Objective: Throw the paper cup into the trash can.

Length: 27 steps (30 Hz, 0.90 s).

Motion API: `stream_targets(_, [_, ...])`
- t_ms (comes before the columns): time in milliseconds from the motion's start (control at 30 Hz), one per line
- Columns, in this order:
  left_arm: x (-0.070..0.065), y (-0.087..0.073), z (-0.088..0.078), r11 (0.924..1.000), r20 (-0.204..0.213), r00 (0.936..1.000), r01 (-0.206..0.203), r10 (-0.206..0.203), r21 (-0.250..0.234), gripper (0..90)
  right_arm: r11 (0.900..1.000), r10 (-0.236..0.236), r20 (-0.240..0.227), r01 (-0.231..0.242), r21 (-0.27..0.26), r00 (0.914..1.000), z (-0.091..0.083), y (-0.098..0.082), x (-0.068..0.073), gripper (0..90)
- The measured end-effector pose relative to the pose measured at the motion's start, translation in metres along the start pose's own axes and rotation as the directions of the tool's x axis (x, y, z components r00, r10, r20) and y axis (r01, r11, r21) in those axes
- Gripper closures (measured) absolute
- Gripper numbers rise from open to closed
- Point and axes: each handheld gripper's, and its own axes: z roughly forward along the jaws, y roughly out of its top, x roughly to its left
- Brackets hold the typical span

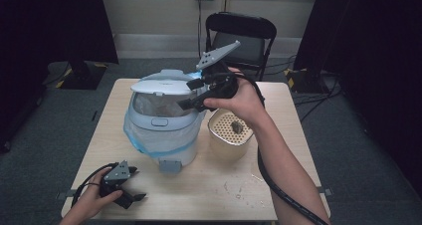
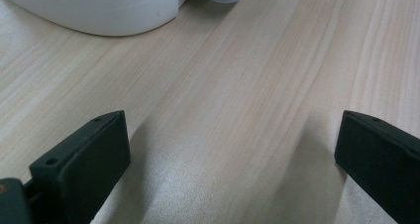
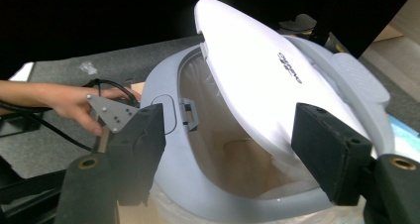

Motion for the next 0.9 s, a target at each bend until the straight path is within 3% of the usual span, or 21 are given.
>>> stream_targets(667, [-0.001,0.000,0.000,1.0000,-0.007,1.0000,0.004,-0.004,0.002,0.1,0.997,0.072,-0.072,-0.071,0.023,0.9948,0.009,-0.008,0.000,30.8])
stream_targets(900, [-0.001,0.000,-0.001,0.9999,-0.011,0.9999,0.009,-0.009,0.005,0.1,0.994,0.113,-0.106,-0.111,0.020,0.9880,0.011,-0.013,0.000,30.3])
